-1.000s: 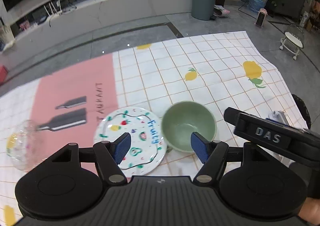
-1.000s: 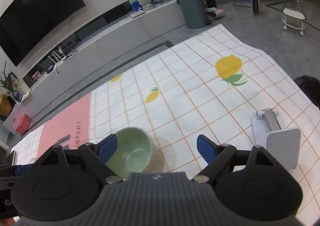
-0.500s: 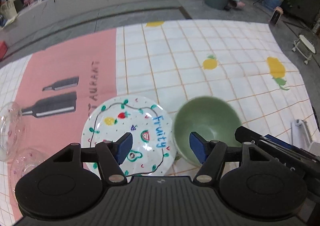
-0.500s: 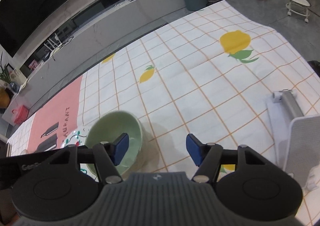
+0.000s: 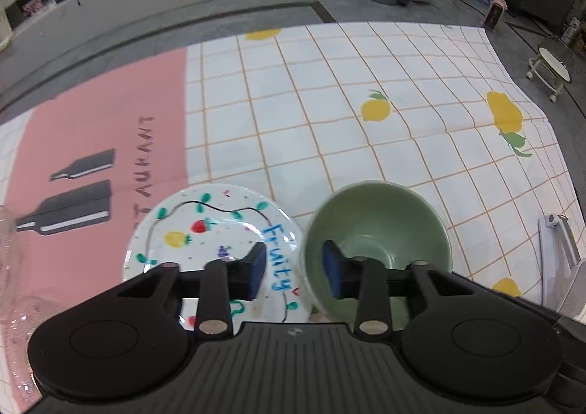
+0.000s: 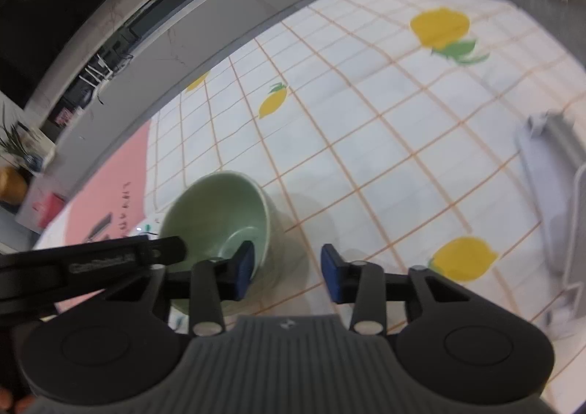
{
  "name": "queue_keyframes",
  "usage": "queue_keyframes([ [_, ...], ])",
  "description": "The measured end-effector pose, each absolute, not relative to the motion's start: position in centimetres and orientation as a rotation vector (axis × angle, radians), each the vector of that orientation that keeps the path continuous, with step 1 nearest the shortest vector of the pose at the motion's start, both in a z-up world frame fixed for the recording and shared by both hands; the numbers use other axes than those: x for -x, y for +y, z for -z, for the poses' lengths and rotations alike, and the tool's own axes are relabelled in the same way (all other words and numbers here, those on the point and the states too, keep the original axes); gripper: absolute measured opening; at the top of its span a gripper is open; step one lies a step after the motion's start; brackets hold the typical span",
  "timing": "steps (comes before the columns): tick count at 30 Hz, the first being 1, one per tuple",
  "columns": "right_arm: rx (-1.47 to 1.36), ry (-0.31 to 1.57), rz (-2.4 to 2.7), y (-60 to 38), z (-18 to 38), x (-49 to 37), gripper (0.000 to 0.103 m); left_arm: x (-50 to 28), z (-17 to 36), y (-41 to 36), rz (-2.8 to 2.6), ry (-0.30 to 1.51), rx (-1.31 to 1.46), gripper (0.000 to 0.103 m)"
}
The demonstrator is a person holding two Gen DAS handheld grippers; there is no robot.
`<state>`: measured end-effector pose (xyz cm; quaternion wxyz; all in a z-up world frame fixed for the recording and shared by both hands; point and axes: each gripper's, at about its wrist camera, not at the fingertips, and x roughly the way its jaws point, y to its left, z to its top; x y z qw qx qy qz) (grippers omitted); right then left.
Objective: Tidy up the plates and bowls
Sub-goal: 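Close both tools on the green bowl rim, then lift the green bowl with both tools and carry it over the steel bowl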
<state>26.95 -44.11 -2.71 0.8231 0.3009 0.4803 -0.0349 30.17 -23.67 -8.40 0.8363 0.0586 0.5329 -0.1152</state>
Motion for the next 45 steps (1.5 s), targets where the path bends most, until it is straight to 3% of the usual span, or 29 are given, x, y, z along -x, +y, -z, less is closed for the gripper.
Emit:
queue_keyframes([
  [2, -0.666, 1.019, 0.060, -44.1, 2.8, -27.0, 0.023, -30.4, 8.8, -23.8, 0.250, 1.138, -0.111, 0.026],
  [3, -0.671, 1.019, 0.060, -44.1, 2.8, -27.0, 0.023, -30.4, 9.0, -23.8, 0.255, 1.136, -0.108, 0.019],
  [6, -0.690, 1.020, 0.048, -44.0, 2.9, -27.0, 0.018, -30.1, 9.3, -24.3, 0.276, 1.125, -0.127, 0.011],
  [12, -0.730, 1.019, 0.057, -44.1, 3.1, -27.0, 0.019, -29.9, 9.3, -24.6, 0.257, 1.109, -0.137, 0.012],
  [14, -0.773, 1.045, 0.069, -44.4, 4.1, -27.1, 0.034, -30.2, 9.6, -24.6, 0.253, 1.132, -0.124, 0.013],
  [19, -0.838, 1.015, 0.073, -44.9, 4.8, -26.9, 0.031, -30.7, 10.4, -24.0, 0.237, 1.159, -0.060, 0.023],
  [26, -0.912, 1.007, 0.053, -45.1, 5.4, -26.7, 0.019, -29.9, 9.9, -25.0, 0.247, 1.115, -0.118, 0.015],
  [45, -0.877, 0.928, 0.032, -45.0, -1.3, -22.2, 0.019, -24.8, 3.7, -24.5, 0.270, 1.074, -0.135, 0.013],
])
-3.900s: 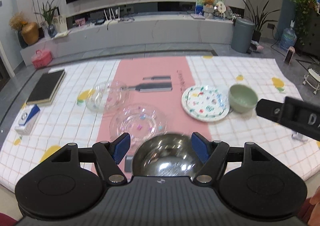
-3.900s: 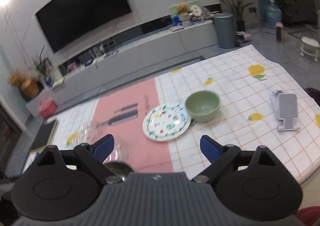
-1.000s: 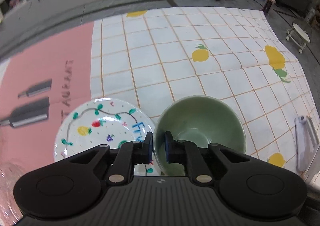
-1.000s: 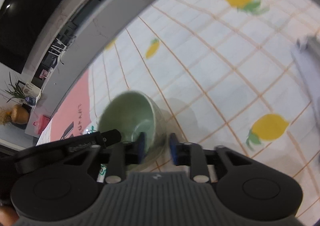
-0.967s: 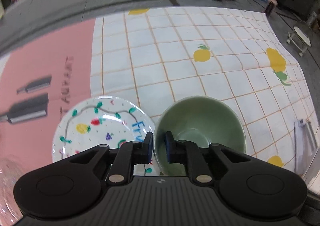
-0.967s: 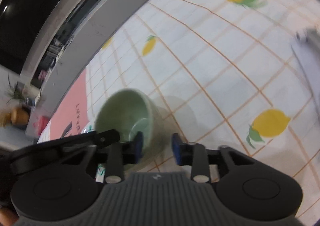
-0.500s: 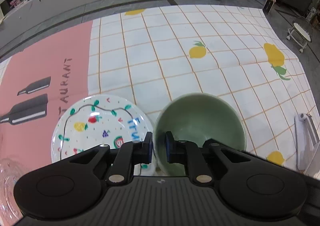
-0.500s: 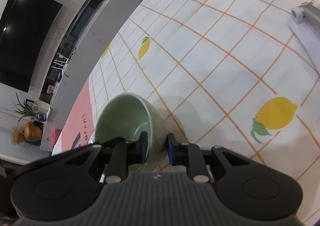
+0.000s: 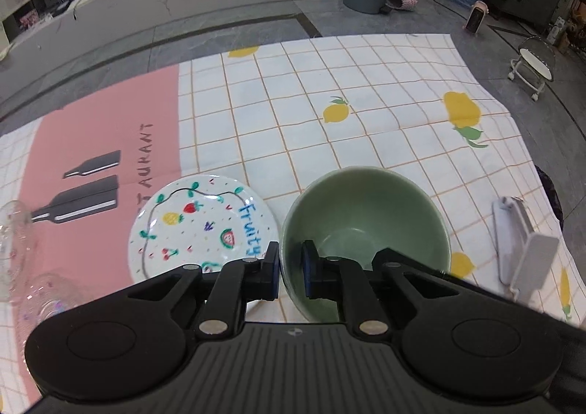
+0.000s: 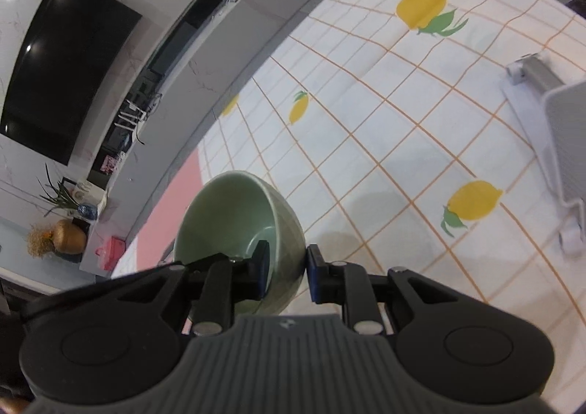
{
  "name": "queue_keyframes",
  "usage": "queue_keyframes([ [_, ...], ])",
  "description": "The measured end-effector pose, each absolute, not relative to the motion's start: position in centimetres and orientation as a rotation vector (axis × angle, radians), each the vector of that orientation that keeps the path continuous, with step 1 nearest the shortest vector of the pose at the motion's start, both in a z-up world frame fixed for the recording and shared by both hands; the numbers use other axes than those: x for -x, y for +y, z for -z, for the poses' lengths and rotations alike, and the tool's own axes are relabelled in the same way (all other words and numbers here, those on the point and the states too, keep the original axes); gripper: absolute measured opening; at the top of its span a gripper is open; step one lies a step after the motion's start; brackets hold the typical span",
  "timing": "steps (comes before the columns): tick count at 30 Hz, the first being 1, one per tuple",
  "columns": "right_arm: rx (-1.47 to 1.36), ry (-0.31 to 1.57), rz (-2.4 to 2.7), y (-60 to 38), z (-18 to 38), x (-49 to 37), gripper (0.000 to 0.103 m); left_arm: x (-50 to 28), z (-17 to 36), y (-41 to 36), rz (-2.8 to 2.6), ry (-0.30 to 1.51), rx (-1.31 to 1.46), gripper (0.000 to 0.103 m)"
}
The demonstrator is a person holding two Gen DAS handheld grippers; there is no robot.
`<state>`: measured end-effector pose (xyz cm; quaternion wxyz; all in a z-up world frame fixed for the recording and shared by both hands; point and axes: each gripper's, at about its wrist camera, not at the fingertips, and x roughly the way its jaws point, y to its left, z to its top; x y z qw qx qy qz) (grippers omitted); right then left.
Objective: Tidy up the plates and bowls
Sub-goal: 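Lift the green bowl with both tools and carry it over the steel bowl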
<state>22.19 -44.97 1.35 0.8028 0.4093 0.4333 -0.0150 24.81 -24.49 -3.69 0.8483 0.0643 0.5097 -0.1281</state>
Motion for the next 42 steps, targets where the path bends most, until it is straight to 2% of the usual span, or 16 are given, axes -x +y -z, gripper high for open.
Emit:
queue_keyframes([
  [12, -0.767, 0.886, -0.021, -41.2, -6.5, -18.3, 0.019, -19.6, -0.5, -21.4, 0.226, 1.024, -0.136, 0.014],
  [32, -0.649, 0.811, -0.128, -32.6, -16.4, -11.2, 0.019, -10.9, -8.3, -12.1, 0.128, 0.900, 0.054, 0.014],
  [42, -0.596, 0.820, -0.200, -26.4, -17.3, -8.0, 0.019, -6.6, -8.0, -6.3, 0.065, 0.838, 0.094, 0.014],
])
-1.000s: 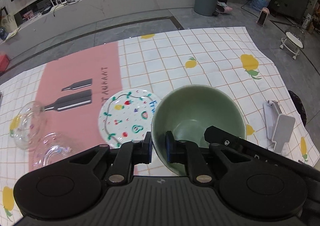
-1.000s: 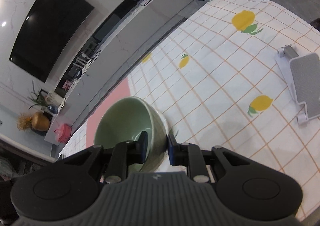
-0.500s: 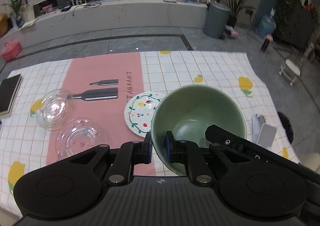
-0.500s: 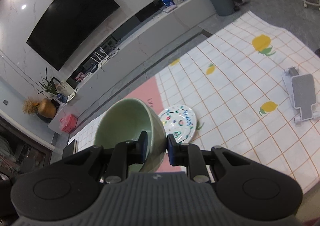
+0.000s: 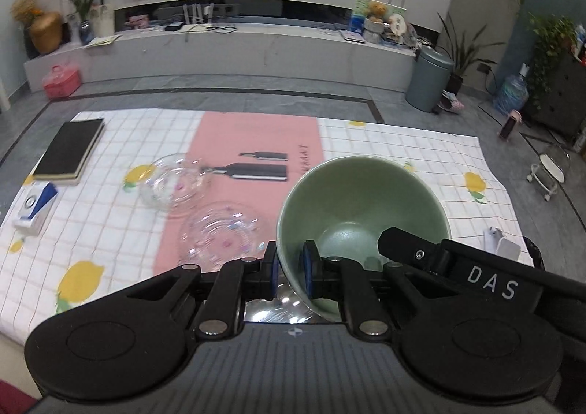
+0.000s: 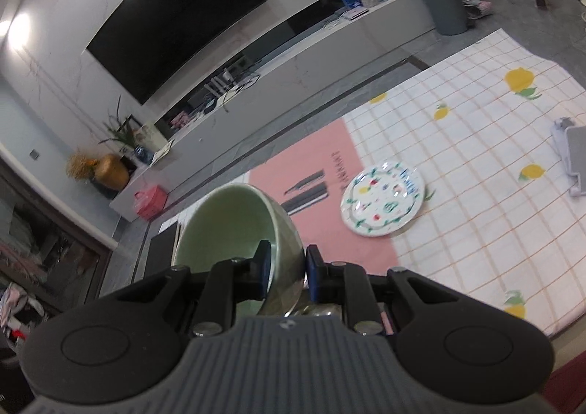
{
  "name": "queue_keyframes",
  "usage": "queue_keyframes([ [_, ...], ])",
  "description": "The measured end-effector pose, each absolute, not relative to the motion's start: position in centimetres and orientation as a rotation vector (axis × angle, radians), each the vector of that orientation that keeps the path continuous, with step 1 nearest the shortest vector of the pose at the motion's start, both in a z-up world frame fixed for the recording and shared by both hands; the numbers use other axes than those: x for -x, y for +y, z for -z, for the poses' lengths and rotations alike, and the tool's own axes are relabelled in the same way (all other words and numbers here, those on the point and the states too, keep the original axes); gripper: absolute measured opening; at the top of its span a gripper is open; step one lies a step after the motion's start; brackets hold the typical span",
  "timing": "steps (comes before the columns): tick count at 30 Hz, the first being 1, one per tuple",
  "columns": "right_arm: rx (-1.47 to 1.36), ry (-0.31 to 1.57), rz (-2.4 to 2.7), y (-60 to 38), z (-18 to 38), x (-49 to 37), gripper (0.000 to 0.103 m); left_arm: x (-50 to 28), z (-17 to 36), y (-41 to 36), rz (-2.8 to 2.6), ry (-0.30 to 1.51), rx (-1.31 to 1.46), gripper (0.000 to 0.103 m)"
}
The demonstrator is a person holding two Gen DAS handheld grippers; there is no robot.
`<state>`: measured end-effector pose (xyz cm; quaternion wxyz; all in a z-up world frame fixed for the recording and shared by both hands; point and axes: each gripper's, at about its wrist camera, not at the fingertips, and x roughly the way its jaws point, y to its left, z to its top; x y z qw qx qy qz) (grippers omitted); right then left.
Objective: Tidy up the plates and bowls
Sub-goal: 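Lift the green bowl with both tools and carry it over the steel bowl, then lower the green bowl into the steel bowl and open both tools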
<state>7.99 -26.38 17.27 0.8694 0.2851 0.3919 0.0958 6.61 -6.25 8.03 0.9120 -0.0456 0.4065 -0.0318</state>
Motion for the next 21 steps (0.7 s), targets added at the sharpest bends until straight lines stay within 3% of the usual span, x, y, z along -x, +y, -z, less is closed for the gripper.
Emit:
queue_keyframes([
  [21, -0.551, 0.936, -0.184, -22.6, -8.3, -7.7, 0.021, -5.9, 0.5, -2.1, 0.061, 0.955, 0.177, 0.014],
])
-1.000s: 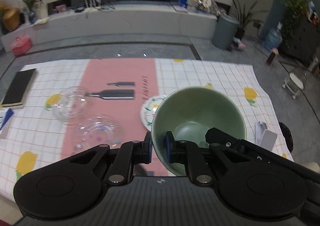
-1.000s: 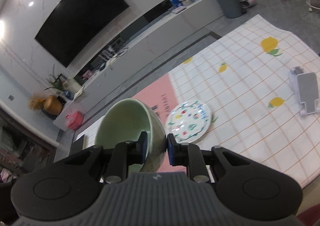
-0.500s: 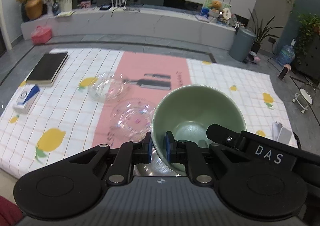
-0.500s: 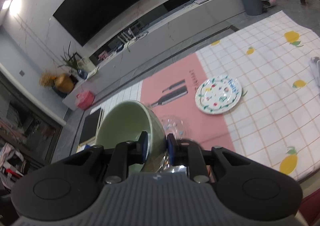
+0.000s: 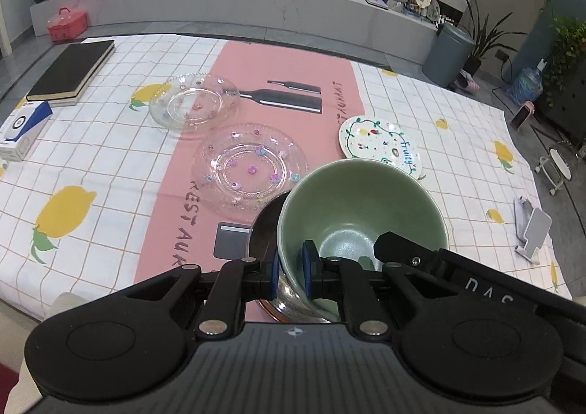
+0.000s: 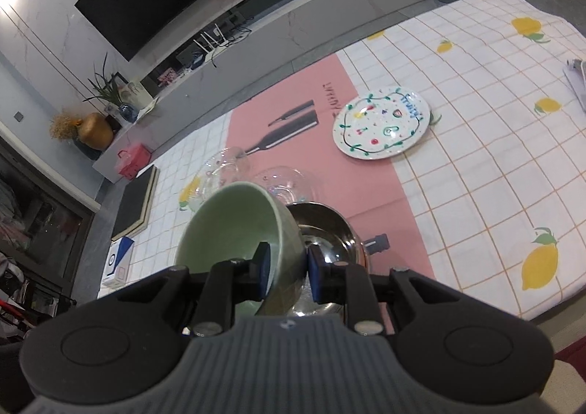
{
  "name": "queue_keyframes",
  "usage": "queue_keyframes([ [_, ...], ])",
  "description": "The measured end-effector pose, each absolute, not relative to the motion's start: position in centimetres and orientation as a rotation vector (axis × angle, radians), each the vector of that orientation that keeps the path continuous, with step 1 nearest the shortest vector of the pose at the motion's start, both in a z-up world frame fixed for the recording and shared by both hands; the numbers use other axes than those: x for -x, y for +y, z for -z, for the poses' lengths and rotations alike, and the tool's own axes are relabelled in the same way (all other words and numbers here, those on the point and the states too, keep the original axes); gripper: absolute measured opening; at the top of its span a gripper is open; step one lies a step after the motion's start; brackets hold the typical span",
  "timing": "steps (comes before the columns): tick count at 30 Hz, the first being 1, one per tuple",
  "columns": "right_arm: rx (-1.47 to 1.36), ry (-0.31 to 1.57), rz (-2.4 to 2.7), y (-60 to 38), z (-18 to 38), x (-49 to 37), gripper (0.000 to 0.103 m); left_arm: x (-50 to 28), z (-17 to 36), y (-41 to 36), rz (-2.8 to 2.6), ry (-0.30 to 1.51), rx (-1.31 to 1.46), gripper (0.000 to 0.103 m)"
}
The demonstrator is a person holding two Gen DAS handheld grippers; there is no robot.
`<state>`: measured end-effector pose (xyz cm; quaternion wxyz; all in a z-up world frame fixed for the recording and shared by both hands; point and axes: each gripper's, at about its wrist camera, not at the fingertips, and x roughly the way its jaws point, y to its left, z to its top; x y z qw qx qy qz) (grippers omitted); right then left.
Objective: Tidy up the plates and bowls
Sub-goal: 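Lower the green bowl into the steel bowl and open both tools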
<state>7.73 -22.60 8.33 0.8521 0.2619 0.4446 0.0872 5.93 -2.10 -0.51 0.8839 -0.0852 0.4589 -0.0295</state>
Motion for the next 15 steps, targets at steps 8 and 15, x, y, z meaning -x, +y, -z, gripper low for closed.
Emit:
queue_keyframes([
  [8, -0.575, 1.001, -0.172, -22.4, -5.6, -9.1, 0.021, -7.3, 2.7, -2.0, 0.055, 0.993, 0.159, 0.014],
  [15, -0.570, 1.028, -0.157, -22.3, -4.3, -10.0, 0.021, -8.1, 4.0, -1.9, 0.056, 1.001, 0.165, 0.014],
])
